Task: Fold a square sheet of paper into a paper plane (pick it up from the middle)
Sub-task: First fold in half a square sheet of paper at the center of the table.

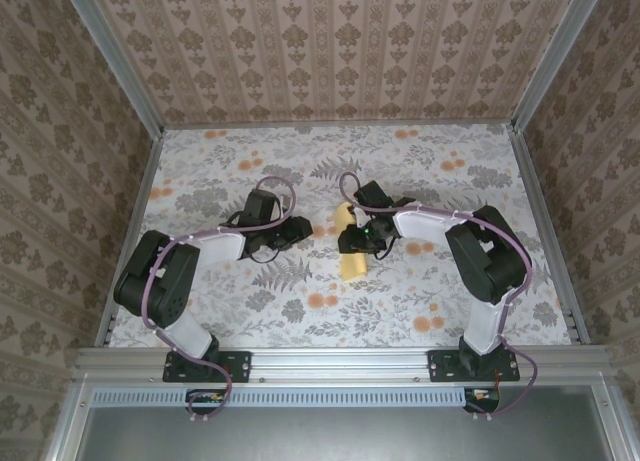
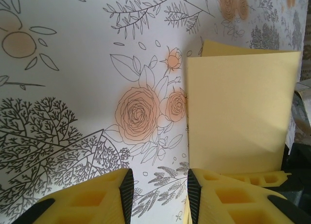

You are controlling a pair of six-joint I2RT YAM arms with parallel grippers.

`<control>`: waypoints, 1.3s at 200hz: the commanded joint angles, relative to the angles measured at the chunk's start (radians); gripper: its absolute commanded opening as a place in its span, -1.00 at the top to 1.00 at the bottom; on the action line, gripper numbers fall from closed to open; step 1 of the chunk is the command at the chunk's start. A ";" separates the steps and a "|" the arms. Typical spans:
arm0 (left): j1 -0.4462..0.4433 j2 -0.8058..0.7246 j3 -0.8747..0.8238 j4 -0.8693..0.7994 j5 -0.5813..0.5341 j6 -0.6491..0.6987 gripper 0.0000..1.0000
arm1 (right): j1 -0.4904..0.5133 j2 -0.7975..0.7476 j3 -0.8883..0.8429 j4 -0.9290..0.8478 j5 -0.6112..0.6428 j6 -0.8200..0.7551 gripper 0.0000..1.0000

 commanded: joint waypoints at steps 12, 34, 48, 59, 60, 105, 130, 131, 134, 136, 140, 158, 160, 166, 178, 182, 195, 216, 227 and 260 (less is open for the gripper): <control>-0.014 -0.003 -0.002 0.033 0.025 0.020 0.25 | -0.011 -0.091 -0.014 -0.035 0.085 0.026 0.09; -0.014 -0.003 -0.001 0.030 0.021 0.016 0.25 | -0.014 -0.120 -0.025 -0.030 0.083 0.040 0.17; -0.012 -0.005 -0.004 0.030 0.019 0.013 0.25 | -0.014 -0.123 -0.024 -0.025 0.054 0.043 0.23; -0.007 -0.008 -0.010 0.031 0.020 0.006 0.25 | -0.014 -0.122 -0.022 -0.021 0.023 0.045 0.30; -0.005 -0.009 -0.011 0.031 0.020 0.006 0.25 | -0.014 -0.120 -0.022 -0.020 0.019 0.045 0.30; 0.055 -0.047 -0.087 0.120 0.068 -0.058 0.19 | -0.010 -0.093 -0.063 0.157 -0.209 0.150 0.32; 0.058 -0.043 -0.106 0.172 0.102 -0.094 0.07 | 0.003 -0.054 -0.068 0.233 -0.267 0.226 0.30; 0.058 -0.042 -0.107 0.175 0.103 -0.096 0.06 | 0.003 -0.052 -0.068 0.235 -0.268 0.229 0.30; 0.058 -0.040 -0.110 0.186 0.108 -0.104 0.04 | 0.003 -0.047 -0.069 0.241 -0.271 0.236 0.30; 0.058 -0.038 -0.113 0.195 0.112 -0.110 0.03 | 0.003 -0.044 -0.070 0.247 -0.273 0.240 0.30; 0.058 -0.034 -0.115 0.210 0.121 -0.119 0.01 | 0.003 -0.040 -0.075 0.261 -0.281 0.249 0.30; 0.057 -0.009 -0.128 0.296 0.158 -0.171 -0.10 | 0.004 -0.030 -0.089 0.324 -0.315 0.291 0.29; 0.058 -0.005 -0.129 0.304 0.161 -0.177 -0.11 | 0.003 -0.030 -0.091 0.328 -0.320 0.294 0.29; 0.057 0.003 -0.130 0.329 0.162 -0.194 -0.15 | 0.003 -0.027 -0.093 0.341 -0.329 0.305 0.28; 0.055 0.021 -0.133 0.380 0.206 -0.229 -0.22 | 0.003 -0.023 -0.094 0.363 -0.346 0.322 0.28; 0.054 0.027 -0.133 0.397 0.211 -0.244 -0.25 | 0.003 -0.020 -0.094 0.370 -0.352 0.329 0.28; 0.052 0.046 -0.131 0.445 0.225 -0.276 -0.31 | 0.001 -0.013 -0.102 0.409 -0.377 0.360 0.27; 0.046 0.076 -0.132 0.506 0.239 -0.317 -0.38 | -0.004 -0.001 -0.124 0.490 -0.418 0.421 0.26; 0.047 0.083 -0.134 0.514 0.234 -0.324 -0.41 | -0.006 -0.001 -0.134 0.529 -0.432 0.446 0.26; 0.051 0.087 -0.140 0.551 0.227 -0.342 -0.33 | -0.009 -0.005 -0.138 0.532 -0.440 0.454 0.26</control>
